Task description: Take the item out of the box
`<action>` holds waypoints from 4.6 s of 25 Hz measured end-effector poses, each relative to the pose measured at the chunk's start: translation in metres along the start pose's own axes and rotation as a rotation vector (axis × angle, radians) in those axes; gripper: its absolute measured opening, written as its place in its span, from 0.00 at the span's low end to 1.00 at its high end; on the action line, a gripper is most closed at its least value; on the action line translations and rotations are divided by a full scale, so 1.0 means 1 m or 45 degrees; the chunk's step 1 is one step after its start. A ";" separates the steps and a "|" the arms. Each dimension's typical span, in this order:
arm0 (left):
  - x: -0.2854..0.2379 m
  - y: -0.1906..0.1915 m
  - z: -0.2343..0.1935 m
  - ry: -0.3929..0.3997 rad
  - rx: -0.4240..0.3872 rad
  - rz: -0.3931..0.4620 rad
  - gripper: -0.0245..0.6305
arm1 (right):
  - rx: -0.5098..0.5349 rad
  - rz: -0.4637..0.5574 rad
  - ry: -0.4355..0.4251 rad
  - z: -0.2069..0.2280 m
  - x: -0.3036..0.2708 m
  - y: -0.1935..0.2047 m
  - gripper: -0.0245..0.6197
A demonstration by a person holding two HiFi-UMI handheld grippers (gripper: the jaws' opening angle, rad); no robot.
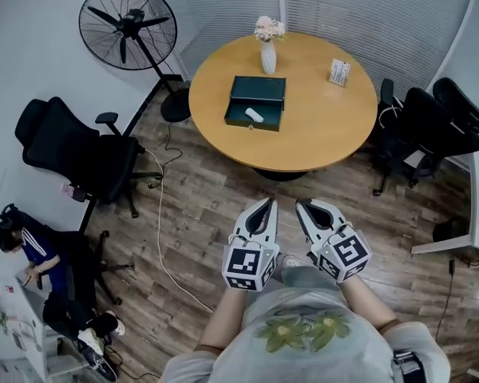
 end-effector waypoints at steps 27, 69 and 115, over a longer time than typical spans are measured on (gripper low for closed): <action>-0.100 -0.023 -0.125 -0.055 0.033 -0.011 0.04 | 0.018 -0.020 -0.038 0.068 -0.160 -0.029 0.05; -0.225 -0.078 -0.397 0.054 0.004 -0.041 0.04 | 0.079 0.029 0.105 0.128 -0.450 -0.097 0.28; -0.242 -0.026 -0.446 -0.009 0.129 -0.178 0.04 | 0.305 -0.530 -0.005 0.140 -0.534 0.037 0.28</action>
Point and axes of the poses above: the fingertips, and each gripper's own axes: x backward along the fingers, z to its right, y out of its underside, the point moved 10 cm from there along x, backward along the fingers, and after that the axes turned 13 degrees about y, right-handed, at the moved point
